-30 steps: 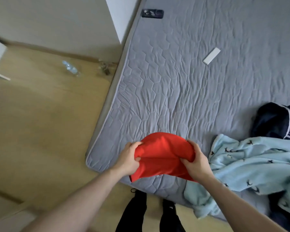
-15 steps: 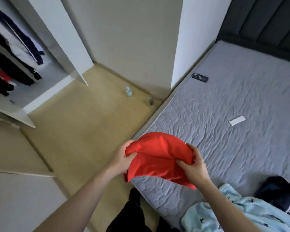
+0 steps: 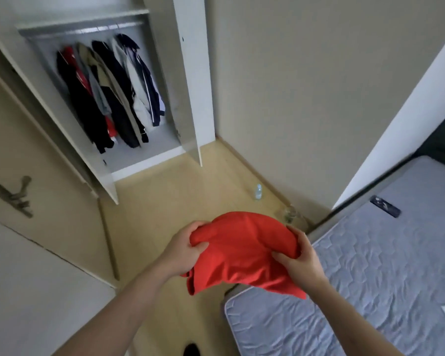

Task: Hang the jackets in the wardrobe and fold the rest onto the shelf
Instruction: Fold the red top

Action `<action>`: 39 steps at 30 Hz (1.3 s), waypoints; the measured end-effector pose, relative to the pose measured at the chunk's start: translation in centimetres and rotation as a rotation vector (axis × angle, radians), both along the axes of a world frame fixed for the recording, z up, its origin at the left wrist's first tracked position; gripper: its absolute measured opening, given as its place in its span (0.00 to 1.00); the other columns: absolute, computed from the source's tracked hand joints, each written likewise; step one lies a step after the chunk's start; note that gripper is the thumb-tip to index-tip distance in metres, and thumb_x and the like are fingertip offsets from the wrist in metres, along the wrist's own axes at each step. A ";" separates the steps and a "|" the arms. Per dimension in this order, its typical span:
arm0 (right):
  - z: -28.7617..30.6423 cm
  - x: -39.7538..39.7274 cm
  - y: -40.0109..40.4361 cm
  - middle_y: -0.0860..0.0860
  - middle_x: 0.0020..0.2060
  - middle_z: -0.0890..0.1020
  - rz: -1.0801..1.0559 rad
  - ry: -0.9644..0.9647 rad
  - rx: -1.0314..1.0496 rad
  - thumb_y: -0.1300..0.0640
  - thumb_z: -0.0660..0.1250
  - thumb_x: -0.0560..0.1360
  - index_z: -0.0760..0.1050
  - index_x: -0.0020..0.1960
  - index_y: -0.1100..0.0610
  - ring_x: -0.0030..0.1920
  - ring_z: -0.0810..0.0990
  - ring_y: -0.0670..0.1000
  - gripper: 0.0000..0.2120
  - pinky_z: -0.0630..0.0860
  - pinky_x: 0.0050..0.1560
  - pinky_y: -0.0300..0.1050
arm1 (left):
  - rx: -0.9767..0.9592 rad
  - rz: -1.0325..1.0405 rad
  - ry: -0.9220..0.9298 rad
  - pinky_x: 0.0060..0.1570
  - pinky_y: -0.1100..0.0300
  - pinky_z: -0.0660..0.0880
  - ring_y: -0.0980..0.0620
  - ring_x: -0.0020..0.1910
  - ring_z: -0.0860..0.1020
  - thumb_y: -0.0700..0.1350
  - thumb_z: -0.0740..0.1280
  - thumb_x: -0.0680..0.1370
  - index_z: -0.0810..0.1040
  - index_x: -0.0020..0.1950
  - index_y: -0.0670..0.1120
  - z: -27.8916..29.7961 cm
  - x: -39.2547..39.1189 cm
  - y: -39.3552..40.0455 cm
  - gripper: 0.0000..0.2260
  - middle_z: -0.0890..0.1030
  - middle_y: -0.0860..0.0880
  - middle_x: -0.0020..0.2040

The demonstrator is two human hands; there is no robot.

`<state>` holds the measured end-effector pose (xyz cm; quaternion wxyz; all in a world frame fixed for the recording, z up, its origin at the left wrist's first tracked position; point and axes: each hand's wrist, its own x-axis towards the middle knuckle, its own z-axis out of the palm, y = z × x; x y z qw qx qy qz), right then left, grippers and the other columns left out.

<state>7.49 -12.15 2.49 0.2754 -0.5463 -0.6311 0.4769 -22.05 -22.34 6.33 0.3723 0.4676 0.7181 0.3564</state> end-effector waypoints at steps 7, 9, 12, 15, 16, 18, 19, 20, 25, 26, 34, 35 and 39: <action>3.8 -15.4 6.6 0.37 0.58 0.79 0.068 0.062 0.098 0.54 0.81 0.69 0.69 0.69 0.32 0.56 0.79 0.38 0.36 0.73 0.53 0.39 | 0.081 0.054 0.061 0.61 0.60 0.78 0.63 0.58 0.79 0.42 0.69 0.80 0.76 0.67 0.62 4.4 -15.1 4.1 0.20 0.79 0.63 0.61; 5.1 -19.0 8.6 0.37 0.59 0.79 0.103 0.074 0.114 0.53 0.80 0.70 0.68 0.70 0.32 0.55 0.77 0.35 0.36 0.73 0.51 0.35 | 0.099 0.054 0.079 0.59 0.61 0.79 0.63 0.58 0.79 0.43 0.69 0.80 0.75 0.66 0.63 5.7 -18.5 5.6 0.19 0.79 0.63 0.61; 6.7 -23.9 12.1 0.40 0.60 0.78 0.142 0.086 0.132 0.53 0.80 0.71 0.67 0.71 0.33 0.57 0.79 0.42 0.36 0.75 0.55 0.41 | 0.128 0.083 0.087 0.55 0.63 0.79 0.62 0.57 0.79 0.43 0.69 0.80 0.76 0.65 0.64 7.6 -23.0 8.1 0.19 0.80 0.63 0.60; 7.9 -28.5 16.2 0.40 0.61 0.79 0.164 0.103 0.165 0.54 0.80 0.70 0.68 0.71 0.35 0.59 0.79 0.44 0.36 0.74 0.59 0.44 | 0.152 0.114 0.106 0.56 0.62 0.78 0.59 0.57 0.79 0.42 0.70 0.80 0.77 0.65 0.62 9.1 -27.1 11.1 0.19 0.80 0.61 0.60; 8.2 -30.1 17.7 0.38 0.61 0.79 0.172 0.107 0.177 0.53 0.81 0.69 0.68 0.70 0.32 0.58 0.79 0.42 0.36 0.74 0.59 0.43 | 0.156 0.125 0.113 0.57 0.61 0.78 0.58 0.58 0.80 0.41 0.70 0.80 0.77 0.65 0.62 9.7 -28.5 12.2 0.19 0.80 0.60 0.60; 8.7 -33.4 20.9 0.33 0.60 0.78 0.193 0.124 0.205 0.52 0.81 0.69 0.66 0.66 0.27 0.58 0.78 0.36 0.37 0.74 0.56 0.41 | 0.163 0.144 0.126 0.57 0.60 0.78 0.57 0.58 0.80 0.41 0.70 0.80 0.77 0.63 0.63 10.6 -31.3 14.6 0.18 0.80 0.60 0.59; 9.0 -35.1 22.6 0.32 0.60 0.77 0.205 0.141 0.213 0.53 0.81 0.69 0.67 0.67 0.27 0.58 0.78 0.36 0.37 0.75 0.57 0.40 | 0.164 0.150 0.138 0.58 0.59 0.78 0.57 0.58 0.80 0.42 0.70 0.80 0.77 0.64 0.63 11.1 -32.8 15.9 0.18 0.80 0.60 0.59; 9.2 -36.8 24.4 0.33 0.60 0.77 0.217 0.166 0.215 0.54 0.81 0.69 0.67 0.68 0.29 0.59 0.79 0.39 0.38 0.76 0.59 0.42 | 0.160 0.154 0.154 0.59 0.58 0.78 0.57 0.59 0.79 0.42 0.70 0.80 0.77 0.65 0.62 11.6 -34.3 17.3 0.18 0.80 0.59 0.60; 11.4 -44.8 33.1 0.35 0.62 0.78 0.291 0.236 0.214 0.49 0.81 0.66 0.68 0.66 0.28 0.60 0.79 0.39 0.36 0.77 0.61 0.45 | 0.140 0.218 0.170 0.63 0.51 0.78 0.54 0.60 0.79 0.44 0.69 0.81 0.75 0.69 0.61 14.2 -41.3 24.3 0.19 0.79 0.56 0.63; 12.0 -46.3 34.7 0.34 0.61 0.78 0.301 0.241 0.218 0.46 0.81 0.64 0.68 0.64 0.25 0.59 0.79 0.39 0.36 0.78 0.59 0.44 | 0.143 0.234 0.165 0.63 0.50 0.78 0.53 0.60 0.80 0.44 0.69 0.81 0.75 0.69 0.61 14.8 -42.5 25.6 0.19 0.80 0.56 0.63; 18.2 -60.5 45.5 0.34 0.60 0.78 0.478 0.266 0.265 0.49 0.81 0.68 0.68 0.68 0.31 0.58 0.80 0.43 0.36 0.79 0.57 0.46 | 0.235 0.363 0.218 0.61 0.53 0.78 0.54 0.60 0.79 0.43 0.70 0.81 0.75 0.68 0.61 19.6 -53.6 32.0 0.19 0.80 0.57 0.62; 18.8 -62.4 46.5 0.33 0.60 0.78 0.490 0.277 0.278 0.51 0.82 0.69 0.68 0.69 0.32 0.57 0.80 0.41 0.36 0.79 0.55 0.43 | 0.249 0.375 0.223 0.59 0.55 0.78 0.56 0.59 0.79 0.43 0.70 0.81 0.75 0.67 0.62 20.2 -55.1 32.6 0.18 0.80 0.58 0.61; 21.1 -70.1 49.6 0.34 0.59 0.77 0.549 0.311 0.305 0.54 0.81 0.70 0.68 0.68 0.33 0.53 0.80 0.38 0.35 0.76 0.44 0.32 | 0.282 0.397 0.279 0.49 0.68 0.74 0.60 0.55 0.79 0.43 0.70 0.81 0.74 0.64 0.65 22.3 -61.7 34.7 0.18 0.80 0.61 0.58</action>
